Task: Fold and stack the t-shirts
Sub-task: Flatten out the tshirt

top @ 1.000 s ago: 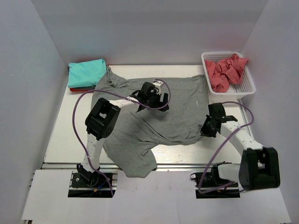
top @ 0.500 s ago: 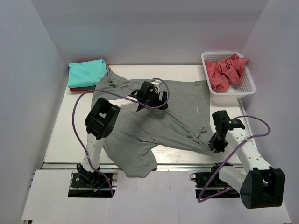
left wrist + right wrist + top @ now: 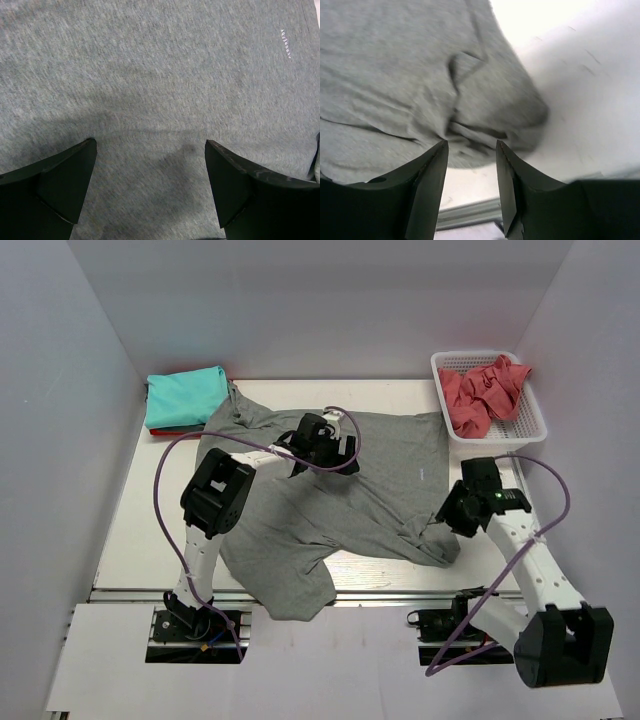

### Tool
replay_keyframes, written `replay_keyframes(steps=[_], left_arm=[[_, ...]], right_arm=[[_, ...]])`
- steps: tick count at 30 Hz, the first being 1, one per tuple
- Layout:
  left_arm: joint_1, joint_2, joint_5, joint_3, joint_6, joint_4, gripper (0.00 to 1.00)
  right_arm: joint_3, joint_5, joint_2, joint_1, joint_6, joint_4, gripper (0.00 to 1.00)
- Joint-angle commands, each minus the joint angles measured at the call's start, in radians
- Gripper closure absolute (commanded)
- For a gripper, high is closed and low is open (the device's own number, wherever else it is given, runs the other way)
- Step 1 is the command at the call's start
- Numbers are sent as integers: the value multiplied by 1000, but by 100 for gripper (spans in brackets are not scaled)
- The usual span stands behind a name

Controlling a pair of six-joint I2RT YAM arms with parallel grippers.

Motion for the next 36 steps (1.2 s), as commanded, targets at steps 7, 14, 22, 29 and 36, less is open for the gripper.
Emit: replay_keyframes(steps=[7,14,22,29,36], left_arm=[[-8,29,5,-52,9,-87,0],[-8,20,14,-71,9,-78,0],[-8,20,5,-80,0,-78,0],[-8,10,-6,-91,0,-69,0],[-8,10,5,-91,9,-69,0]], right_arm=[[-32,-128,259,3,-133,346,51],[-39,-192,385,6,-146,469,56],[-6,-134,410,-2,-135,448,100],[117,107,396,-6,-156,311,100],[171,187,473,-23,-163,304,100]])
